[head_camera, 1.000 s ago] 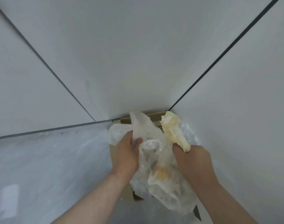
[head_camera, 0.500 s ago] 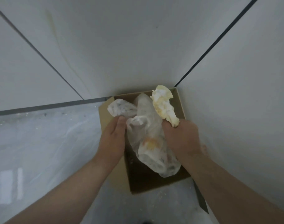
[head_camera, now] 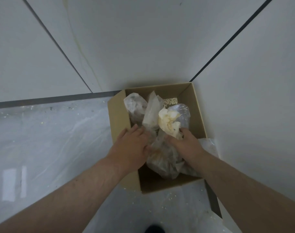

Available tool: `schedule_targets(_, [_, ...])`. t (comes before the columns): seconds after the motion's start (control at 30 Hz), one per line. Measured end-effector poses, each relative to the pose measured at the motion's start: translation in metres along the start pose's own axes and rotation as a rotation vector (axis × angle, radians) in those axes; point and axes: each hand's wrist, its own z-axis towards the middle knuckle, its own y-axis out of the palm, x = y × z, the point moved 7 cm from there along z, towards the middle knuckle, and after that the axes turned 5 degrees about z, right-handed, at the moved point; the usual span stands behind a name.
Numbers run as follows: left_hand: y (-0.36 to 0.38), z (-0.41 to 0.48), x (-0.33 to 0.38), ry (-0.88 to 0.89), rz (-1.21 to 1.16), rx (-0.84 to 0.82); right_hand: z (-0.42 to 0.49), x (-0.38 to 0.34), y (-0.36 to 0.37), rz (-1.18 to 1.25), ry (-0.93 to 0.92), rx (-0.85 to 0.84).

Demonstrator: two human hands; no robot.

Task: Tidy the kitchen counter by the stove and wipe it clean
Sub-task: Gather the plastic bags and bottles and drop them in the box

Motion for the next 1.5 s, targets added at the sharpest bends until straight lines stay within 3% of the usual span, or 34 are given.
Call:
schedule_targets(0.17, [-0.011, -0.013, -0.004, -0.016, -0.137, 0.071, -0.026, -0.01, -0.002, 0.053, -0.093, 0.009])
schedule_targets(0.3, [-0.03, -0.036, -0.009, -0.011, -0.172, 0.066, -0.062, -0.029, -0.001, -0.138, -0.265, 0.036])
schedule_targets(0.6, [-0.133, -0.113, 0.003, 0.013, -0.14, 0.059, -0.177, -0.109, -0.017, -0.303, -0.421, 0.073])
schedule_targets(0.77, [-0.211, -0.179, 0.01, 0.012, -0.101, 0.083, -0.259, -0.157, -0.041, -0.386, -0.41, 0.136])
schedule_targets(0.93, [-0.285, -0.258, 0.026, 0.002, -0.082, 0.116, -0.35, -0.197, -0.064, -0.41, -0.27, 0.152])
schedule_targets(1.13, [-0.367, -0.365, 0.075, 0.039, -0.159, 0.208, -0.488, -0.243, -0.097, -0.304, -0.25, 0.166])
schedule_targets(1.5, [-0.44, -0.515, 0.188, 0.242, 0.032, 0.203, -0.732, -0.23, -0.194, -0.295, -0.313, 0.453])
